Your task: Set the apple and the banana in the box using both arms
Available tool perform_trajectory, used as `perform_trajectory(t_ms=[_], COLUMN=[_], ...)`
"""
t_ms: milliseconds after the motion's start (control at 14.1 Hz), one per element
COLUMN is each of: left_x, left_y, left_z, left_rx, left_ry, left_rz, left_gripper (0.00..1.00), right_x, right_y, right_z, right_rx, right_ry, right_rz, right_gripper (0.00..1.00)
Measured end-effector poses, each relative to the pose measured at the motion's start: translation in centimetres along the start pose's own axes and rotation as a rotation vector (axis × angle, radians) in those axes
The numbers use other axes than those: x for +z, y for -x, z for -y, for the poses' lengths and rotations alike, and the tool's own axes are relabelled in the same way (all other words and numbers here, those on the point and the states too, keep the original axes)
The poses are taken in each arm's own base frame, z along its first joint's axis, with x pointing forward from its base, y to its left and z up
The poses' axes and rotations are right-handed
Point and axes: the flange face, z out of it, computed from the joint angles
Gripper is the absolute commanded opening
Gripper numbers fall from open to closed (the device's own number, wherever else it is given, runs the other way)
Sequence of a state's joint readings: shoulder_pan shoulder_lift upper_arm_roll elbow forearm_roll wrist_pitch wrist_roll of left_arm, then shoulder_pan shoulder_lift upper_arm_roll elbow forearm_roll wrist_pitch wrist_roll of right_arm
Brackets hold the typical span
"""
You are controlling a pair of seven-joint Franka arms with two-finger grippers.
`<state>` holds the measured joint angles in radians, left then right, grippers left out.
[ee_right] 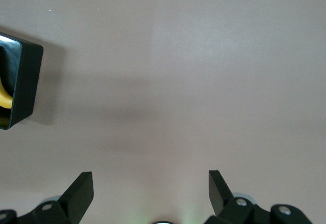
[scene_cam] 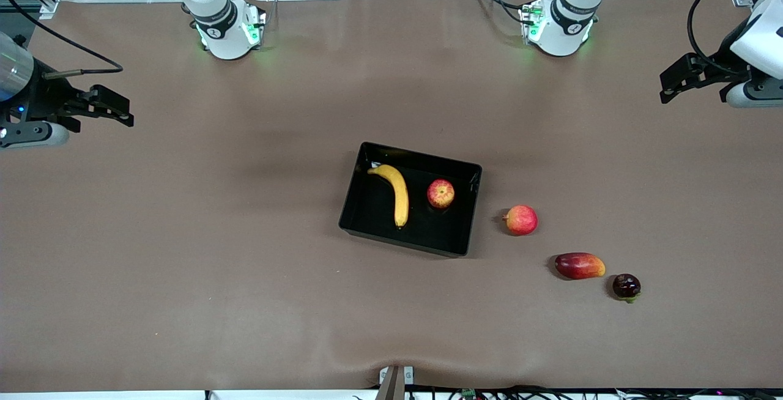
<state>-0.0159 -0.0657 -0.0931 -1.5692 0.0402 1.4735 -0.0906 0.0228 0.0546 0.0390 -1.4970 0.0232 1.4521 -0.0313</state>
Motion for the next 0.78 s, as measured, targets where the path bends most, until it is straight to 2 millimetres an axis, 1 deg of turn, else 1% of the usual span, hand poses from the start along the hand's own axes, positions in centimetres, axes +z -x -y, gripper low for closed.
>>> perform_trajectory(t_ms=[778], left_x=[-0.65], left_y=[0.21], left_z=[0.87], left_rx=[-0.045], left_ry=[0.001], left_rz=[0.005], left_gripper=[1.0], right_x=[0.0], right_y=[-0.01], right_z=[0.1], right_rx=[-0.002], right_ry=[0.0], right_rz=[0.0], right_gripper=[1.0])
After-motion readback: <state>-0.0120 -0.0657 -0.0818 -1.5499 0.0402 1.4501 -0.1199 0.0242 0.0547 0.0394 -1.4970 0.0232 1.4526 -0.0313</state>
